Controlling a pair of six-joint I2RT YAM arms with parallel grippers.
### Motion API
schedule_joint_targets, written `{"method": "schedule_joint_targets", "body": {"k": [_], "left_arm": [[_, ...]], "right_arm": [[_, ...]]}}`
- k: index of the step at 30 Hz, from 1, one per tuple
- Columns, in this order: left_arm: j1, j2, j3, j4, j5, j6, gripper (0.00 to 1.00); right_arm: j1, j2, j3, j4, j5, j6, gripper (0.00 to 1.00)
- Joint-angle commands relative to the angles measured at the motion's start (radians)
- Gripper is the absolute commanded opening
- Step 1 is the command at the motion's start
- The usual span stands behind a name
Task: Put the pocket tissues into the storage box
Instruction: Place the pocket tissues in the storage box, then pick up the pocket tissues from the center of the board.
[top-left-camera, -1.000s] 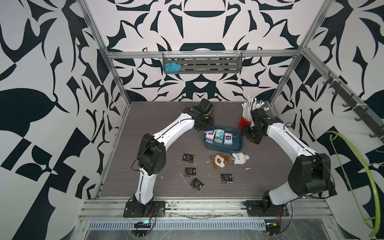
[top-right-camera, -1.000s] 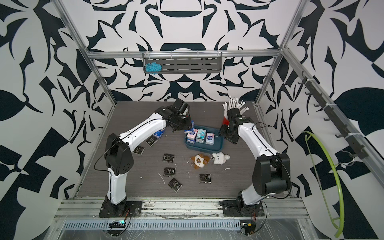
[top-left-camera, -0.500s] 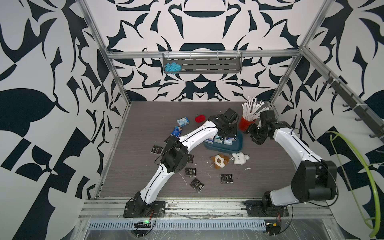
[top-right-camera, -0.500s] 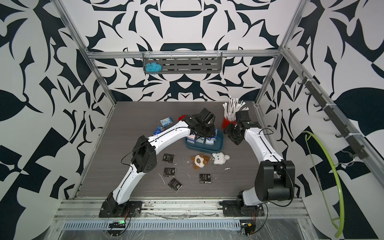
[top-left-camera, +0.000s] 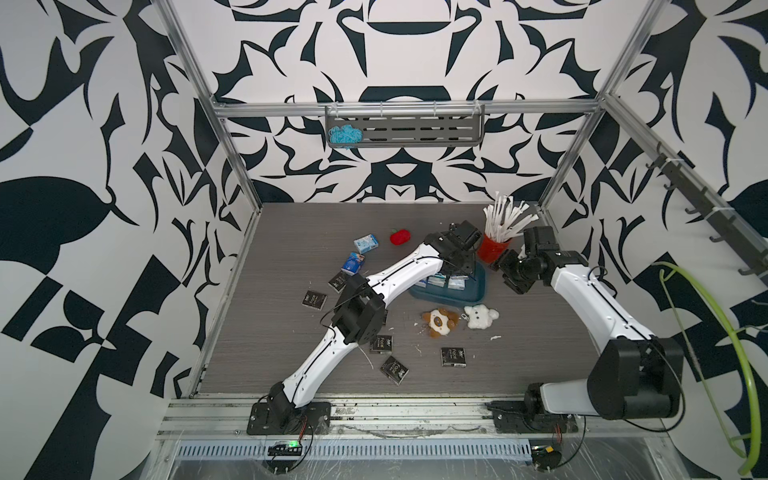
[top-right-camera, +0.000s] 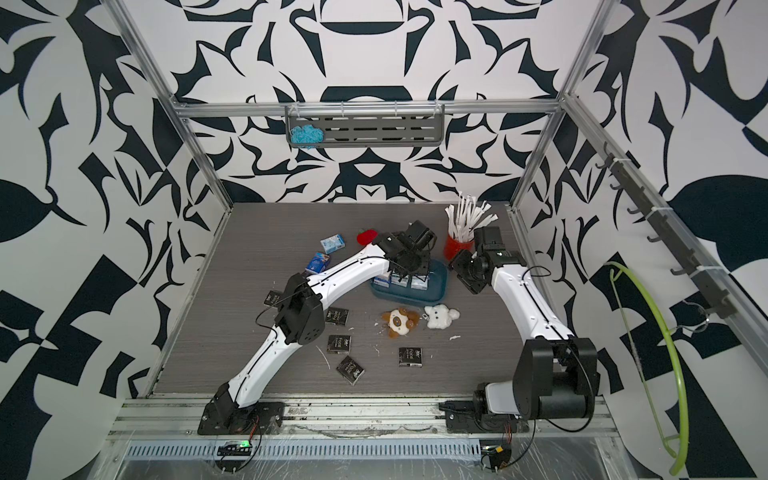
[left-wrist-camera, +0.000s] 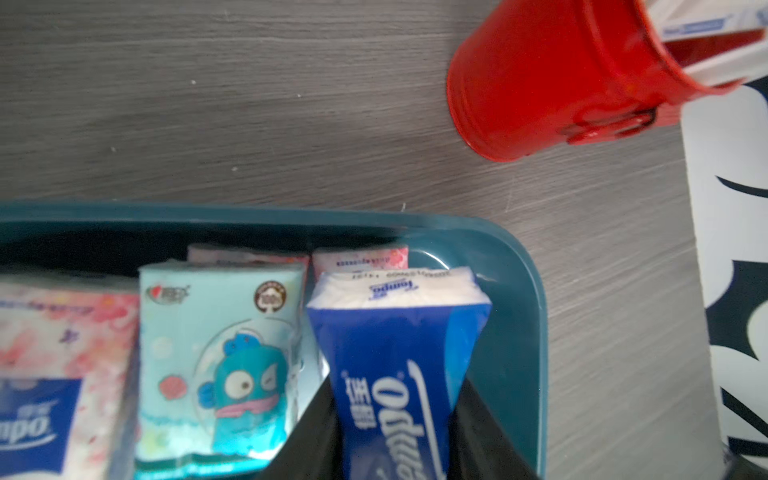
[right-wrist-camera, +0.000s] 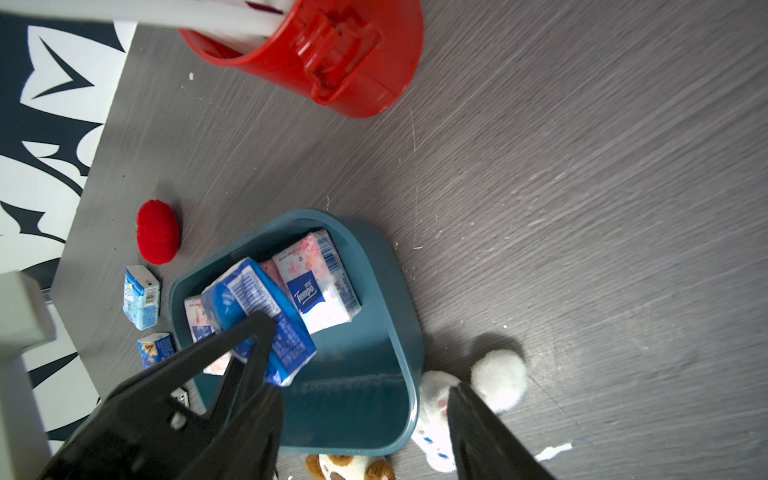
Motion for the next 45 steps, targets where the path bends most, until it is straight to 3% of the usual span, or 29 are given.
{"method": "schedule_joint_targets", "body": {"k": [1, 6, 16, 21, 27, 35, 45], "left_arm": [[0.001, 0.039, 0.05, -0.073, -0.05, 0.006, 0.43], [0.001, 0.023, 0.043, -0.075, -0.042, -0.012, 0.67], [0.006, -0.156, -0.044, -0.036, -0.089, -0.028, 0.77], [0.035, -0.292, -0.175, -0.018, -0.105, 0.024, 0.81], [0.136, -0.442, -0.396, -0.013, -0.065, 0.117, 0.83], [0.356, -0.548, -0.626, -0.051, -0.011, 0.266, 0.84], [0.537, -0.488, -0.663, -0.061, 0.01, 0.406, 0.84]], "right_arm": [[-0.002, -0.028, 0.01, 0.008, -0.02, -0.019, 0.68], [-0.002, -0.022, 0.027, 0.005, -0.033, -0.043, 0.68], [0.005, -0.029, 0.02, -0.002, -0.045, -0.09, 0.68], [0.077, -0.009, 0.052, -0.021, -0.059, -0.128, 0.68], [0.227, 0.048, 0.105, -0.025, -0.02, -0.137, 0.68], [0.352, 0.131, 0.184, -0.051, 0.064, -0.124, 0.68], [0.364, 0.191, 0.212, -0.043, 0.131, -0.07, 0.68]]}}
